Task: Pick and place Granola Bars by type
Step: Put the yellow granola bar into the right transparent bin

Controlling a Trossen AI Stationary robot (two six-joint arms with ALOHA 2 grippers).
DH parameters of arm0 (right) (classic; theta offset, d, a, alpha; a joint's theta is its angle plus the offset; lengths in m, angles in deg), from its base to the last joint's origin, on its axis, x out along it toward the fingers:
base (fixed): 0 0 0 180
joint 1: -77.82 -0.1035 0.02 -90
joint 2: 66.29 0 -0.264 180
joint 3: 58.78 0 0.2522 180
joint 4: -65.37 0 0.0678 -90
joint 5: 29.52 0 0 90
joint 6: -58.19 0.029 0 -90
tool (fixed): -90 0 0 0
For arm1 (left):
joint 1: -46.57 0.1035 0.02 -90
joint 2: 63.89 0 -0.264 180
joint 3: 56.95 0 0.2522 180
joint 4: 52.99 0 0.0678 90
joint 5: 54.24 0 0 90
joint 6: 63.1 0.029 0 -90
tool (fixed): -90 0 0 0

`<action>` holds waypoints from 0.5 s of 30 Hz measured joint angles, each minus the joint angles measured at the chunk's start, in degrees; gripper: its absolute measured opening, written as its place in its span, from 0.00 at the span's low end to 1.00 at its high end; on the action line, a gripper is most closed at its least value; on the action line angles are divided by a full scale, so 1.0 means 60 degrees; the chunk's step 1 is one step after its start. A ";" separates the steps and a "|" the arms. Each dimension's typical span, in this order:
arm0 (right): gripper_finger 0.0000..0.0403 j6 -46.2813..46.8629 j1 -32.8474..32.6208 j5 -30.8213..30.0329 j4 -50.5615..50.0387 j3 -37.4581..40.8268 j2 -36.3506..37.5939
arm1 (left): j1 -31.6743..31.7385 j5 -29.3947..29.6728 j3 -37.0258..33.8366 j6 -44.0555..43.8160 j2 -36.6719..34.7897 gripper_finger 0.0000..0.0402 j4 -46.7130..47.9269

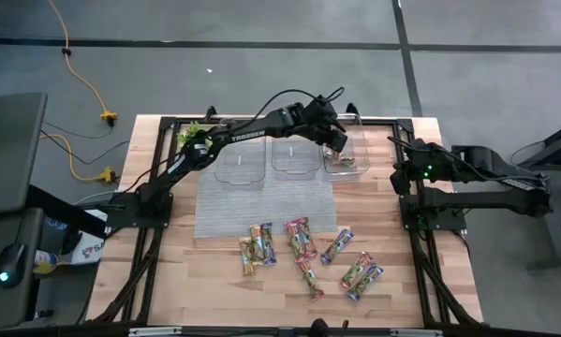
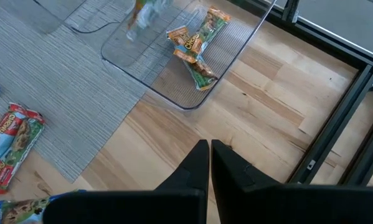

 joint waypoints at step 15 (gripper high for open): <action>0.00 0.0148 -0.0004 0.0050 0.0001 0.0000 0.0000 | 0.0004 -0.0692 0.0149 0.0130 -0.0408 0.48 -0.0343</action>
